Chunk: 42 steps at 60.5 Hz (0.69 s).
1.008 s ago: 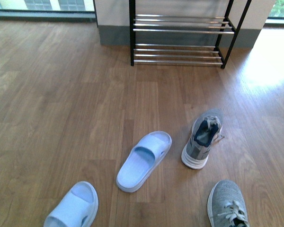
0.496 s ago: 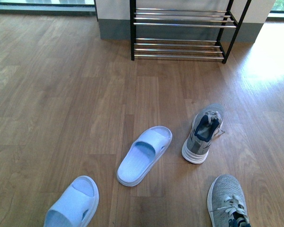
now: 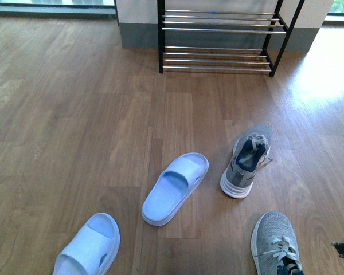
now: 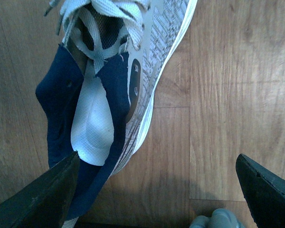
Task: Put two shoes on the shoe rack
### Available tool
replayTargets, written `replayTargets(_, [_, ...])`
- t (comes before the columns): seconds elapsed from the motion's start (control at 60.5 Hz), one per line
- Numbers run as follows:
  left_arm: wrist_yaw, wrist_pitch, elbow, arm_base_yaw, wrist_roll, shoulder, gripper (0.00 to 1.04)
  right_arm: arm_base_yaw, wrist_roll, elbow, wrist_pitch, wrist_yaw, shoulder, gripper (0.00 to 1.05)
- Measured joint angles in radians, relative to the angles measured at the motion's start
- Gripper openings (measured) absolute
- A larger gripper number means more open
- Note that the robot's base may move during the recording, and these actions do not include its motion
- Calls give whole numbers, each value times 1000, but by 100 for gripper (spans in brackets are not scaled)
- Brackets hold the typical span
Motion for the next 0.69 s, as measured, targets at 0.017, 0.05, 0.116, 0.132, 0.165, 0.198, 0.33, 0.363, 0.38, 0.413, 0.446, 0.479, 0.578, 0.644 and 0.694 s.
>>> replayTargets(0.017, [0, 0, 0, 0, 0, 0, 95, 1, 3, 3, -1, -2, 5, 95])
replayTargets(0.05, [0, 0, 0, 0, 0, 0, 95, 2, 11, 10, -6, -7, 20, 95])
replayTargets(0.116, [0, 0, 0, 0, 0, 0, 95, 3, 32, 21, -12, -21, 40, 95])
replayTargets(0.132, [0, 0, 0, 0, 0, 0, 95, 3, 35, 23, -14, -25, 43, 95])
replayTargets(0.165, [0, 0, 0, 0, 0, 0, 95, 3, 39, 25, -17, -27, 45, 95])
replayTargets(0.198, [0, 0, 0, 0, 0, 0, 95, 3, 39, 27, -18, -27, 47, 95])
replayTargets(0.33, [0, 0, 0, 0, 0, 0, 95, 5, 53, 41, -16, -38, 56, 95])
replayTargets(0.363, [0, 0, 0, 0, 0, 0, 95, 5, 58, 48, -14, -44, 63, 95])
replayTargets(0.38, [0, 0, 0, 0, 0, 0, 95, 5, 58, 50, -15, -43, 66, 95])
replayTargets(0.413, [0, 0, 0, 0, 0, 0, 95, 5, 58, 59, -15, -40, 74, 95])
replayTargets(0.446, [0, 0, 0, 0, 0, 0, 95, 5, 59, 69, -20, -34, 82, 95])
replayTargets(0.479, [0, 0, 0, 0, 0, 0, 95, 5, 59, 80, -26, -31, 92, 95])
replayTargets(0.578, [0, 0, 0, 0, 0, 0, 95, 4, 57, 117, -36, -6, 124, 95])
replayTargets(0.644, [0, 0, 0, 0, 0, 0, 95, 0, 41, 153, -41, 16, 152, 95])
replayTargets(0.694, [0, 0, 0, 0, 0, 0, 95, -2, 30, 174, -41, 22, 168, 95])
